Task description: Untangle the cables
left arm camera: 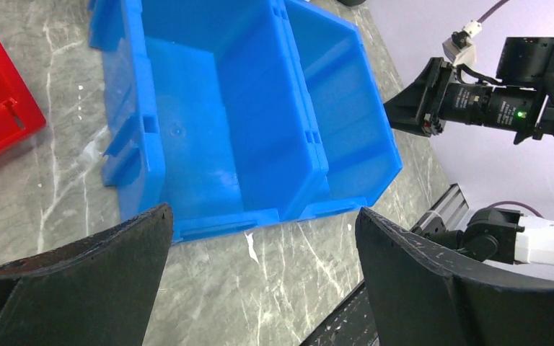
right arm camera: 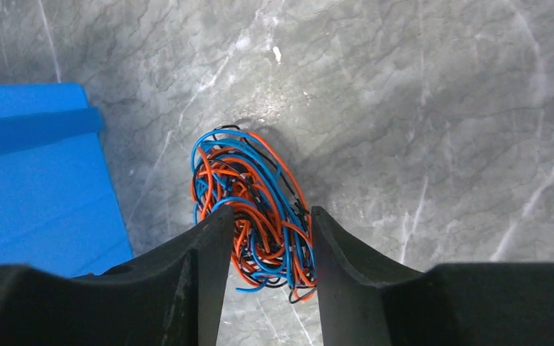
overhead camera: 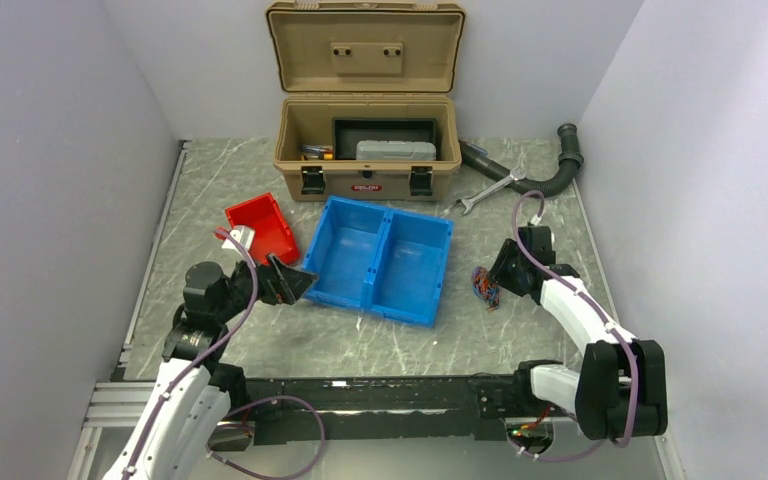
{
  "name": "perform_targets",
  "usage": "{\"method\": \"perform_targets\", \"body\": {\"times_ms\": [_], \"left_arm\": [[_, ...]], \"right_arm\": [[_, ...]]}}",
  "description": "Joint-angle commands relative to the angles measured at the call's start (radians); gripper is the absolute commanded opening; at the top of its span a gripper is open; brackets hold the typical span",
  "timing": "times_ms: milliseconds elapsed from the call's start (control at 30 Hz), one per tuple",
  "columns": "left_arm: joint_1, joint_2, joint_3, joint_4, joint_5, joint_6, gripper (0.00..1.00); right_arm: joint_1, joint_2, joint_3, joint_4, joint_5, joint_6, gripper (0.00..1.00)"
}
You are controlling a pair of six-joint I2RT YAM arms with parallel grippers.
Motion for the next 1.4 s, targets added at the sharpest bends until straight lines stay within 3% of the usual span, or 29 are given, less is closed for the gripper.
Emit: {"method": "perform_targets", "body": {"times_ms": [0,100,233,533,767,933,1133,1233,1367], "left_arm": [[-0.002,-0.011,0.031,0.029,0.037,0.039,0.99],[-0.002,-0.010,0.042,0.025,0.046,0.039,0.99],[-0.004,0.004,0.041,0.059,0.076,0.019,0.99],[-0.123,0.062,0.072,0.154,0.114,0.007,0.99],[-0.241,0.096,0.107,0.180,0.061,0.016,0.99],[-0.314,0.144,0.102,0.253,0.043,0.005,0.99],[-0.365,0.215,0.105,0.383,0.049,-0.010,0.99],[-0.373,0.250,0.099,0.476,0.061,-0.010,0.99],[-0.372,0.309,0.092,0.625,0.092,-0.041,0.99]], "right_arm": [[0.005,0.032,0.015,0.063,-0.057,-0.014,0.41],[0.005,0.043,0.028,0.057,-0.077,-0.018,0.19],[0.005,-0.019,0.070,-0.001,-0.099,-0.023,0.00],[0.005,-0.179,0.239,-0.159,-0.151,-0.032,0.00],[0.006,-0.272,0.310,-0.162,-0.261,-0.013,0.00],[0.006,-0.340,0.298,-0.075,-0.420,-0.012,0.00],[0.016,-0.356,0.230,0.188,-0.724,0.070,0.00],[0.066,-0.317,0.241,0.248,-0.765,0.077,0.00],[0.214,-0.251,0.306,0.244,-0.707,0.011,0.00]]}}
